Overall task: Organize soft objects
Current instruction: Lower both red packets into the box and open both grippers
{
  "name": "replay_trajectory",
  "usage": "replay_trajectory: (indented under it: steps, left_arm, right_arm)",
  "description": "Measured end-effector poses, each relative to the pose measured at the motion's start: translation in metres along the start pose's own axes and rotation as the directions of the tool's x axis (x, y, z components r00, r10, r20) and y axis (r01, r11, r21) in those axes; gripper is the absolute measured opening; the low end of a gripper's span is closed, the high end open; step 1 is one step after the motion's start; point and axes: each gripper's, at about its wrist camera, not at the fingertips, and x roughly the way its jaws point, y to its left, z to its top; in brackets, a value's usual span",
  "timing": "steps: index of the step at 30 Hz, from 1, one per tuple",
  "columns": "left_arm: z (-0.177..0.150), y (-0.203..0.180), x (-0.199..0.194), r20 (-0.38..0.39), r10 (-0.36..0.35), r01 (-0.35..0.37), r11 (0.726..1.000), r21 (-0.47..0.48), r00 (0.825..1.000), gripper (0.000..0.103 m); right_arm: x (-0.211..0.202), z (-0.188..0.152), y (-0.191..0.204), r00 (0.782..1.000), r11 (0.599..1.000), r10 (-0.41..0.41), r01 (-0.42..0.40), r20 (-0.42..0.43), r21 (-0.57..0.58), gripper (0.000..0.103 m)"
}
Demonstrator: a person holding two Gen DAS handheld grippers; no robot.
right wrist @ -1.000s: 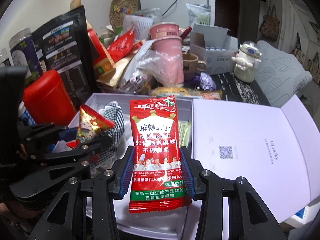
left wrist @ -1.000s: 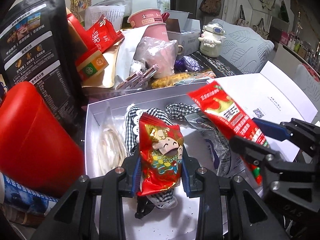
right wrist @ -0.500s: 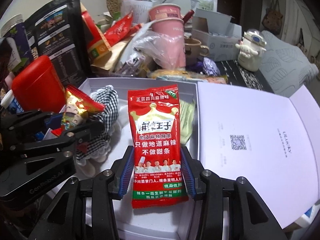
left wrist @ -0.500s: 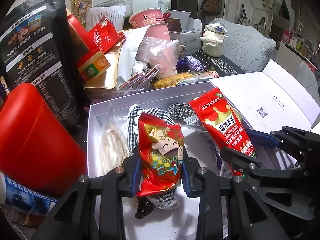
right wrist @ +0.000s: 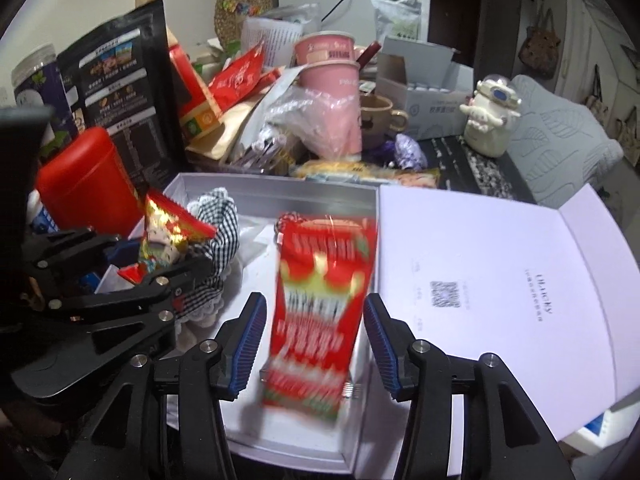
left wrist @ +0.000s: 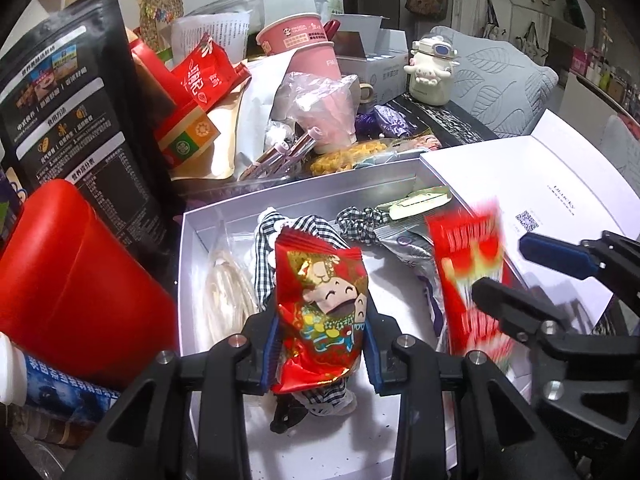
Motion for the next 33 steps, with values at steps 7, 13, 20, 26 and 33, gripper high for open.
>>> replay_trajectory:
  steps: [7, 13, 20, 26, 33]
  left_arm:
    - [0.003, -0.003, -0.002, -0.020, 0.019, -0.019, 1.000, -0.007, 1.000, 0.047]
    - [0.005, -0.007, -0.018, 0.026, 0.043, -0.043, 0.999, 0.000, 0.999, 0.071]
    - [0.013, -0.003, -0.039, 0.059, 0.028, -0.026, 0.999, -0.026, 0.998, 0.071]
    - [0.019, -0.001, -0.067, 0.116, 0.015, -0.012, 0.999, -0.032, 0.993, 0.071]
    - [0.023, 0.000, -0.110, 0.203, 0.012, -0.006, 1.000, -0.031, 0.979, 0.071]
  right_arm:
    - [-0.010, 0.003, -0.007, 1.000, 1.000, -0.023, 0.023, 0.006, 0.013, 0.054]
    - [-0.019, 0.002, -0.010, 1.000, 0.999, -0.027, 0.027, 0.009, 0.021, 0.053]
    - [-0.037, 0.006, -0.010, 0.999, 0.999, -0.032, 0.031, 0.041, 0.023, 0.053]
    - [-0.059, 0.015, -0.006, 0.995, 0.999, -0.028, 0.027, 0.091, 0.019, 0.053]
    - [-0.093, 0.023, 0.004, 0.985, 1.000, -0.030, 0.031, 0.173, -0.002, 0.053]
